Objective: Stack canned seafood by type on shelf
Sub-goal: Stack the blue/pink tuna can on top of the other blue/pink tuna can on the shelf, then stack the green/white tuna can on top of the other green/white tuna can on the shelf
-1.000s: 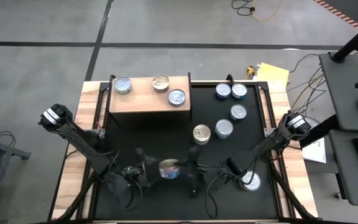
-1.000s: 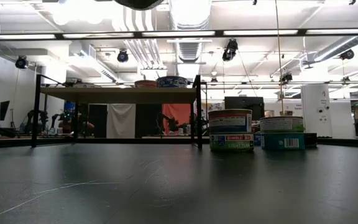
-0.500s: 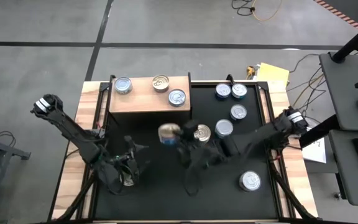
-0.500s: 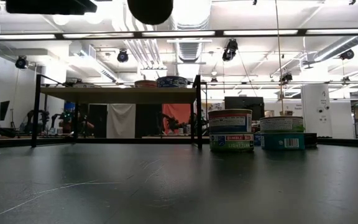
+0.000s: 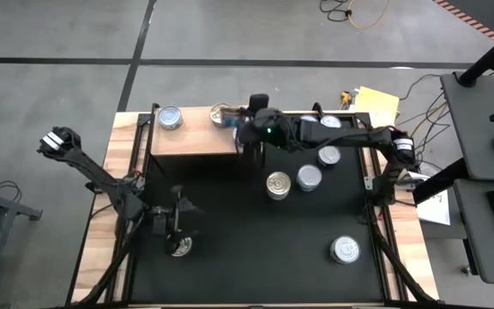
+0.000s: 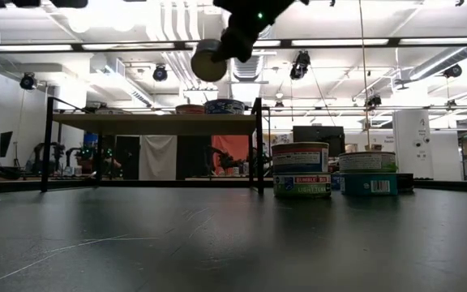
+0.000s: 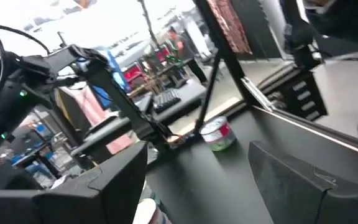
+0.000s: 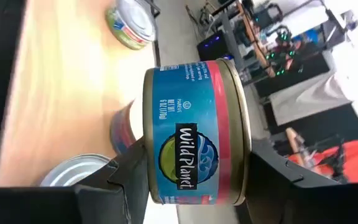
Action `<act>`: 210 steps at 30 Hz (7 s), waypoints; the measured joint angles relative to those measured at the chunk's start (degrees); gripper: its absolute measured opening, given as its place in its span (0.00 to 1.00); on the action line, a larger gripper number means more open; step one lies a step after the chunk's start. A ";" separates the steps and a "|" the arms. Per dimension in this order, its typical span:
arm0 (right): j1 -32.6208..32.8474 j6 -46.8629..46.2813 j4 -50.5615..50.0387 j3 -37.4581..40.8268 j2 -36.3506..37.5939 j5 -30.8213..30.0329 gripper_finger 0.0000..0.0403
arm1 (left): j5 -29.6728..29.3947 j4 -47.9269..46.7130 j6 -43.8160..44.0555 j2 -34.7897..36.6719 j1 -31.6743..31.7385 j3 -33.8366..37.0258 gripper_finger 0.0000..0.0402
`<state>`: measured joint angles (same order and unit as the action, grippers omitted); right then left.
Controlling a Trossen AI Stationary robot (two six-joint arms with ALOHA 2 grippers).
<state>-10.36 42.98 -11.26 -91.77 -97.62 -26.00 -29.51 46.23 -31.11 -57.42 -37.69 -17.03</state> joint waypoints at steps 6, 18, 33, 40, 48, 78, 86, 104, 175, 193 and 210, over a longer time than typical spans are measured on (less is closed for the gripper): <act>-0.32 -2.96 -1.71 0.00 0.00 0.92 0.47 | 3.95 7.06 0.15 -4.04 6.77 0.19 0.66; 1.18 -4.29 -1.39 0.00 0.17 0.45 0.47 | 5.04 2.80 -4.20 2.35 20.27 0.30 0.58; 0.12 1.27 0.17 0.02 0.02 0.94 0.48 | 2.96 -22.81 6.80 26.03 20.30 0.36 0.54; -0.45 7.13 5.45 0.02 -1.64 1.21 0.48 | -5.48 -26.63 7.00 33.89 20.26 0.36 0.54; -1.33 18.83 17.86 0.04 -7.73 -1.26 0.48 | -5.81 -34.00 7.08 36.34 20.26 0.34 0.54; -4.06 18.72 19.61 -0.87 -12.26 -2.67 0.51 | -6.09 -37.31 6.86 36.40 20.26 0.36 0.54; -3.94 18.74 20.57 -2.56 -11.01 -5.62 0.51 | -6.11 -37.31 7.23 36.42 20.28 0.34 0.54; -3.01 6.07 5.60 -9.84 -12.22 -2.01 0.49 | -7.93 -37.31 6.64 36.36 20.27 0.30 0.54; -4.97 -1.60 4.52 -9.86 -15.04 4.72 0.78 | -7.94 -37.42 12.37 35.37 20.27 0.34 0.54; -5.96 -5.87 3.76 -9.92 -15.10 5.64 0.81 | -7.92 -37.11 12.39 35.37 20.26 0.34 0.54; -6.21 -8.93 2.48 -9.97 -14.98 5.39 0.81 | -7.90 -36.78 13.04 35.37 20.28 0.34 0.54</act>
<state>-16.57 34.06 -8.78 -101.73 -112.60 -20.61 -37.41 9.45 -18.07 -22.04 -17.41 -16.69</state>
